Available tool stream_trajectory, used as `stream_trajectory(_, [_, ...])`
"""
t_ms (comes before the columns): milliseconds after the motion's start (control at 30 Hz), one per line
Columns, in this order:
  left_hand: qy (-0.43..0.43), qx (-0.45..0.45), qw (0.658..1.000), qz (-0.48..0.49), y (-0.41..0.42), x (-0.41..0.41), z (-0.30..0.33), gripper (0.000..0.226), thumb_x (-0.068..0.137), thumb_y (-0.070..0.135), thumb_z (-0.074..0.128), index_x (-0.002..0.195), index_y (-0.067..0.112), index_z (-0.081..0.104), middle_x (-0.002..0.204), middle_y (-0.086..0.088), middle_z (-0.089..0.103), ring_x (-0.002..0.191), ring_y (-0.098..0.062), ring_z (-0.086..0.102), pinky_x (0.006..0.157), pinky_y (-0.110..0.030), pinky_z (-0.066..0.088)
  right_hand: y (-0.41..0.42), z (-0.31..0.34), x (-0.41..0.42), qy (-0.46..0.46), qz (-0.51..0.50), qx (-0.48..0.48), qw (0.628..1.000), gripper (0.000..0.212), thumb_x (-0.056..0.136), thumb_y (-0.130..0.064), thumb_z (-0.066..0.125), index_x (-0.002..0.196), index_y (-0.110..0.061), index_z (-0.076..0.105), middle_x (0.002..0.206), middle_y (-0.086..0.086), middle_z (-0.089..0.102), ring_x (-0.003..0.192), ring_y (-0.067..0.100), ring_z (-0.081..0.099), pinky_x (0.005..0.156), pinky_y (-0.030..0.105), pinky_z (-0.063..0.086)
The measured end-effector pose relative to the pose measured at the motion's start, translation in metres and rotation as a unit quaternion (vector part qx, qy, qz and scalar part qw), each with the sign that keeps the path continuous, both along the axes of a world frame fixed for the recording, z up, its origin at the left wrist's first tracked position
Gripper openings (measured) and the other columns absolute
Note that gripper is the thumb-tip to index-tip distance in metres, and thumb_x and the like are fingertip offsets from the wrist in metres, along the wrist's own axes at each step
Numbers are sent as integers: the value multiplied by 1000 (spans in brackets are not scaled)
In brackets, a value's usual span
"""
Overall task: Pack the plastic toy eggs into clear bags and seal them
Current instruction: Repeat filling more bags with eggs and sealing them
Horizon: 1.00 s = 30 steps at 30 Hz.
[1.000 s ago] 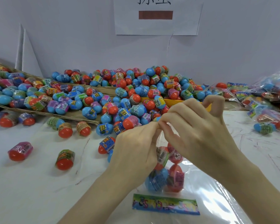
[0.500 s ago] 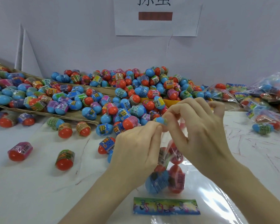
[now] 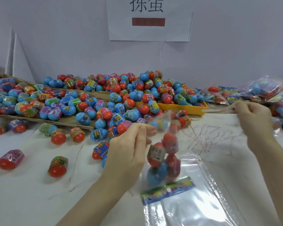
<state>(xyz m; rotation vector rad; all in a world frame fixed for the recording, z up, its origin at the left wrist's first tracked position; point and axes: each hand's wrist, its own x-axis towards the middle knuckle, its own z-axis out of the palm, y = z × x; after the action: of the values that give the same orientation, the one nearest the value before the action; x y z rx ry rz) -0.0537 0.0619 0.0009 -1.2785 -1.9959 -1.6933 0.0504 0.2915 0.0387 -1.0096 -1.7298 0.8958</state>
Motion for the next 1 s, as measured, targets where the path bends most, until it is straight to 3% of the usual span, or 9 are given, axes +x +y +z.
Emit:
stream_trajectory(133, [-14,9,1000,7,-1,-3,1,26,91,24,35,81,38,55,73,27,66,70,7,63,56,-5,45,28,-8,26,-266,-127,115,949,26,92,-20,47,101,-7,67,102,23,62,99,39,48,93,50,37])
stream_trajectory(267, [-22,5,1000,4,0,-3,0,26,90,27,34,80,39,55,89,27,65,71,4,64,56,-7,47,23,-8,26,-418,-76,154,892,36,88,-30,59,124,-25,54,118,11,55,110,32,41,97,50,25])
stream_trajectory(400, [-9,0,1000,8,0,-3,-1,26,91,24,36,81,38,55,74,21,67,67,4,64,52,-2,40,14,-5,21,-332,-29,172,927,29,87,-39,56,96,-11,52,71,8,60,73,27,54,70,37,39])
stream_trajectory(467, [-5,-4,1000,9,0,-3,-1,26,91,23,36,82,38,54,75,22,65,66,5,63,51,0,38,12,-6,17,-297,35,164,940,8,91,-19,52,93,-13,47,78,12,61,69,28,55,64,34,42])
stream_trajectory(633, [-12,-10,1000,8,0,-4,-1,25,90,25,35,80,39,54,72,26,64,71,6,63,55,-3,43,1,-7,11,-238,91,242,936,38,68,23,55,55,-12,56,88,8,52,86,22,41,75,29,25])
stream_trajectory(733, [-14,-11,1000,7,-1,-4,-1,25,90,26,35,80,39,54,72,24,64,70,6,62,54,-2,42,-6,-6,11,-219,43,311,924,28,69,0,58,45,-15,62,86,1,62,94,16,35,74,29,12])
stream_trajectory(800, [-20,-11,1000,5,-1,-3,-1,25,90,26,35,79,38,54,73,22,64,71,5,63,54,-3,43,-9,-5,9,-219,56,256,940,36,73,-34,39,51,-25,66,111,-3,61,111,11,32,90,36,11])
stream_trajectory(933, [-24,-14,1000,1,-1,-4,-1,25,90,25,35,80,38,55,76,18,67,66,4,62,52,-2,40,-2,-9,11,-405,49,191,893,98,63,-73,-18,127,-42,49,156,-7,4,140,11,-3,106,53,-3])
stream_trajectory(1000, [-26,-14,1000,0,0,-4,0,26,90,26,35,80,38,55,76,18,67,68,3,62,52,-3,41,-2,-8,10,-391,47,170,903,91,72,-74,-13,129,-38,49,152,-7,23,141,13,6,107,55,-2])
